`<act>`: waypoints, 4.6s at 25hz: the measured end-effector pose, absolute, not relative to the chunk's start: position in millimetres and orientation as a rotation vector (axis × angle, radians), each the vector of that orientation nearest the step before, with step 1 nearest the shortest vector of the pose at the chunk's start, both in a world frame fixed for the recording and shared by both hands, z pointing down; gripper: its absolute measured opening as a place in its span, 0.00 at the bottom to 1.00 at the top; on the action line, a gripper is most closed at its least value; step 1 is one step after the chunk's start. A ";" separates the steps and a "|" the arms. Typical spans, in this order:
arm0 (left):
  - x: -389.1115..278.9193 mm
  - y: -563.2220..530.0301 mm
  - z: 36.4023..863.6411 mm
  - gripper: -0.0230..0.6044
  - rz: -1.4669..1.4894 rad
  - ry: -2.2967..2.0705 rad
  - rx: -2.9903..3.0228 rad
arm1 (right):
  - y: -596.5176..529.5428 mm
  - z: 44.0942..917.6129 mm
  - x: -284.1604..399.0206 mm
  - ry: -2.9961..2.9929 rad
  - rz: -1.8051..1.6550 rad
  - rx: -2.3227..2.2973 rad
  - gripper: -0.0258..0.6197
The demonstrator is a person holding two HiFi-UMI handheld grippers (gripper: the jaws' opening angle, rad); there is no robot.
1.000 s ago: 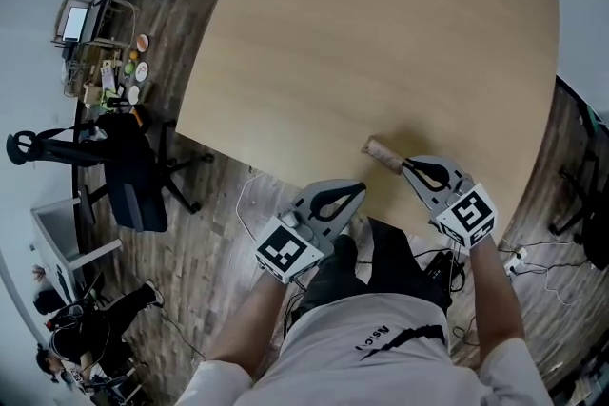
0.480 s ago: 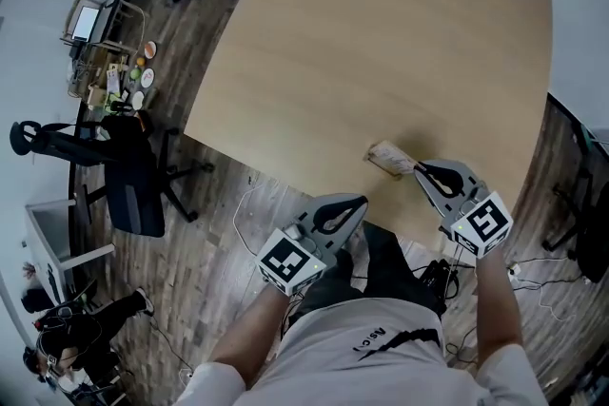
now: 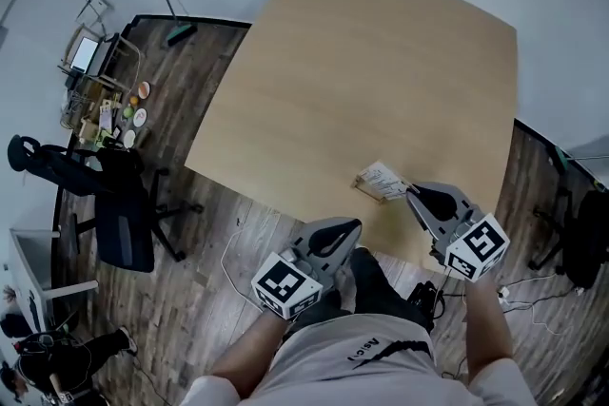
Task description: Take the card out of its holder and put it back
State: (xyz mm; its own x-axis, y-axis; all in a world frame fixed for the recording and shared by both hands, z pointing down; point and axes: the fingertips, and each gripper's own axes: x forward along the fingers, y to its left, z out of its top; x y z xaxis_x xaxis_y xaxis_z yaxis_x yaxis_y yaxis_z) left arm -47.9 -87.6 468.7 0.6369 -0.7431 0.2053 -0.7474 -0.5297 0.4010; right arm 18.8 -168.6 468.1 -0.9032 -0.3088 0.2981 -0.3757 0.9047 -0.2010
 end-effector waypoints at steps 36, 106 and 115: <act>-84.5 -6.7 322.8 0.06 -0.115 -1.268 2.550 | -55.7 314.8 2.3 -2.898 0.288 0.672 0.08; -83.9 -121.9 472.2 0.06 0.041 -1.472 2.269 | -170.4 605.4 12.0 -2.620 0.413 0.275 0.10; -68.6 -112.5 455.7 0.06 0.029 -1.412 2.332 | -169.1 540.0 15.7 -2.670 0.366 0.459 0.10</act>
State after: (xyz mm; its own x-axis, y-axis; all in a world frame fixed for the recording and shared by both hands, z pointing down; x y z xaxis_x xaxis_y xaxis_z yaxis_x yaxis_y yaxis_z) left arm -68.6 -112.5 455.7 0.4863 -0.8440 0.2264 -0.8526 -0.4015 0.3346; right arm 15.7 -169.1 540.0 -0.8639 -0.2615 0.4304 -0.3678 0.9115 -0.1843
